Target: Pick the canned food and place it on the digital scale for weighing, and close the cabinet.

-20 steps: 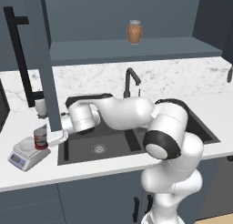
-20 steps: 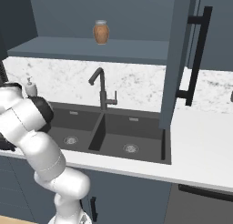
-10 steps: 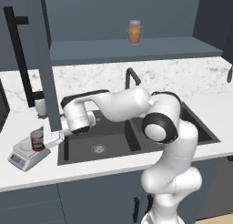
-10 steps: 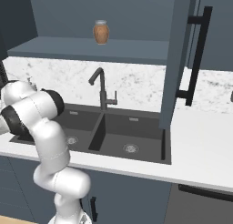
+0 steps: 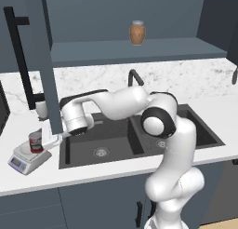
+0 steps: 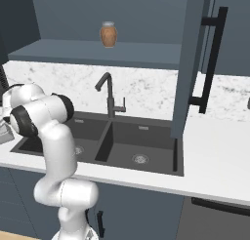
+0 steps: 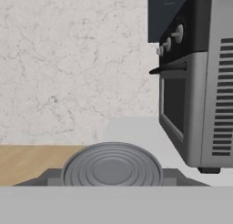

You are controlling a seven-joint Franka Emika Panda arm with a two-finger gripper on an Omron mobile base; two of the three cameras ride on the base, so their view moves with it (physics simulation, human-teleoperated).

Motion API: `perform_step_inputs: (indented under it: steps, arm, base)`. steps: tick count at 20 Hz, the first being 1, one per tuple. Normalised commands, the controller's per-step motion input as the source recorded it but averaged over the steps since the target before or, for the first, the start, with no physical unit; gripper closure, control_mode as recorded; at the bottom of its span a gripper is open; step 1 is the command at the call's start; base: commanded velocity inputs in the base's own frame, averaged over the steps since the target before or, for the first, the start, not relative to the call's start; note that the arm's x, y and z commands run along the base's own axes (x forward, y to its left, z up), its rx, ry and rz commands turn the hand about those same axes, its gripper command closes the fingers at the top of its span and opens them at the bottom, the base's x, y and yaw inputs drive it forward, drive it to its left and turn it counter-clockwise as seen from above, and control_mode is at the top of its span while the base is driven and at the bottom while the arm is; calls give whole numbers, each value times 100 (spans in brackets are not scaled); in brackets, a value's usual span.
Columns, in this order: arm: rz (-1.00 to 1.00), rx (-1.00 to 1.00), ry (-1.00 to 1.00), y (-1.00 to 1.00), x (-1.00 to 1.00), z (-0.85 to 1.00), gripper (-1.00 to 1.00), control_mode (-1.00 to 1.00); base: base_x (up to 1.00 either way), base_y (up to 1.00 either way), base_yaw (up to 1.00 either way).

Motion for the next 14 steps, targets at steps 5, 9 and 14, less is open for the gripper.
perform_step_inputs:
  steps: [5, 9, 14]
  arm:
    - [0, -2, 0, 19, 8, -21, 100, -100]
    - [0, -1, 0, 13, 8, -21, 100, -100]
    - [0, -1, 0, 14, 12, -18, 100, -100]
  base:
    - [0, 0, 0]
    - [0, 0, 0]
    - [0, 0, 0]
